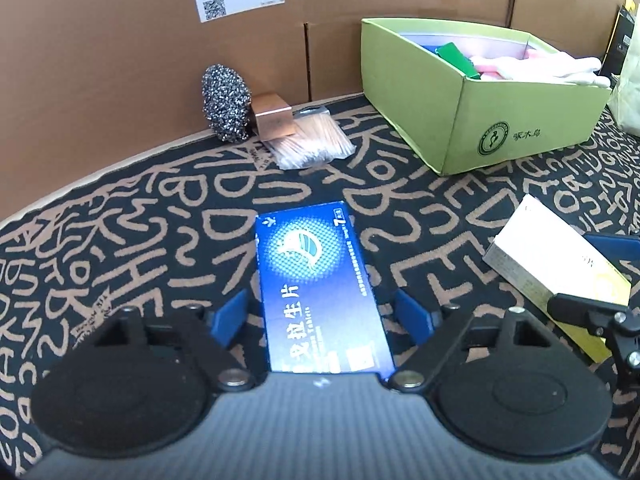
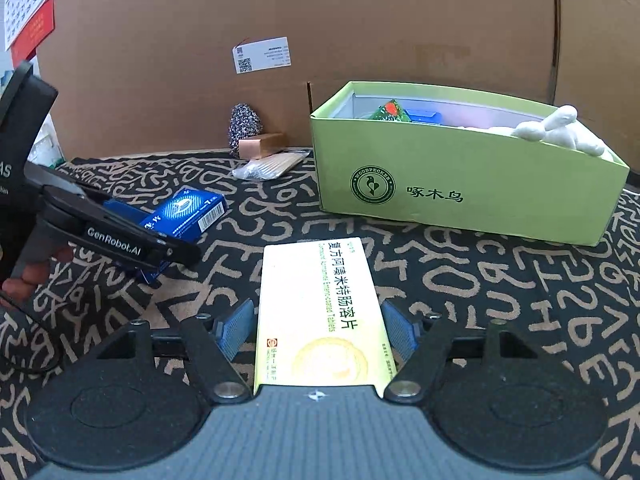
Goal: Organize objects
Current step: 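Carry the yellow and blue boxes into the lime-green box and open both grippers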
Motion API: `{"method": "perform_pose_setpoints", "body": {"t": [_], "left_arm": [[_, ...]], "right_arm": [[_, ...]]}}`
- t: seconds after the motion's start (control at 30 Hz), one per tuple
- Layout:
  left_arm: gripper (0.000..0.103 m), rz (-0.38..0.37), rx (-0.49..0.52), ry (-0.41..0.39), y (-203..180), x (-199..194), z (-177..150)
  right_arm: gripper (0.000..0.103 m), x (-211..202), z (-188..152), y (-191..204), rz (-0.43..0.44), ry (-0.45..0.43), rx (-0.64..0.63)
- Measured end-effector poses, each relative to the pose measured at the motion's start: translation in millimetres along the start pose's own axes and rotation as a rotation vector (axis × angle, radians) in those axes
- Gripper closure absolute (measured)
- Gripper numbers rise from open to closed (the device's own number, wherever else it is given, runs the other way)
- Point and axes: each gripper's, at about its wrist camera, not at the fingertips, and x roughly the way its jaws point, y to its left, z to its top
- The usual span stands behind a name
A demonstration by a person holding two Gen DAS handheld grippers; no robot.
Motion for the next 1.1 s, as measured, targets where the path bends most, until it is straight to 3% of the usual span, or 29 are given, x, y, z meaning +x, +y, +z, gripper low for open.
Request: {"method": "perform_pose_setpoints", "body": {"t": [0.03,0.07,0.2,0.37,0.63,0.87,1.1], "left_arm": [[0.041,-0.014,0.005,-0.003,-0.4,-0.8,0.0],[0.043,-0.025,0.002,-0.003,-0.7,-2.0,0.3],[0.045,-0.010,-0.009,-0.012,-7.0,-12.5,2.8],[0.046,-0.072,-0.012,-0.099,-20.2,-46.5,21.5],[0.046,-0.149,0.028,-0.256,-66.3,-88.3,79.6],[0.046,-0.198,-0.037,-0.285,-100.2,-76.7,133.6],[0.046,-0.162,-0.055,-0.286,-127.8,-37.8,179.2]], "right_arm": [[0.032,-1.0,-1.5,-0.8,-0.004,-0.001,-0.003],[0.032,-2.6,-2.2,-1.6,-0.003,-0.004,0.003],[0.032,-13.2,0.2,-2.6,0.031,-0.028,0.035],[0.032,-41.2,19.6,-7.6,0.020,-0.134,0.024],[0.032,-66.7,62.4,-42.4,-0.103,-0.275,0.015],[0.032,-50.2,95.7,-83.2,-0.235,-0.301,0.001],[0.032,-10.6,119.8,-108.0,-0.333,-0.303,-0.067]]}}
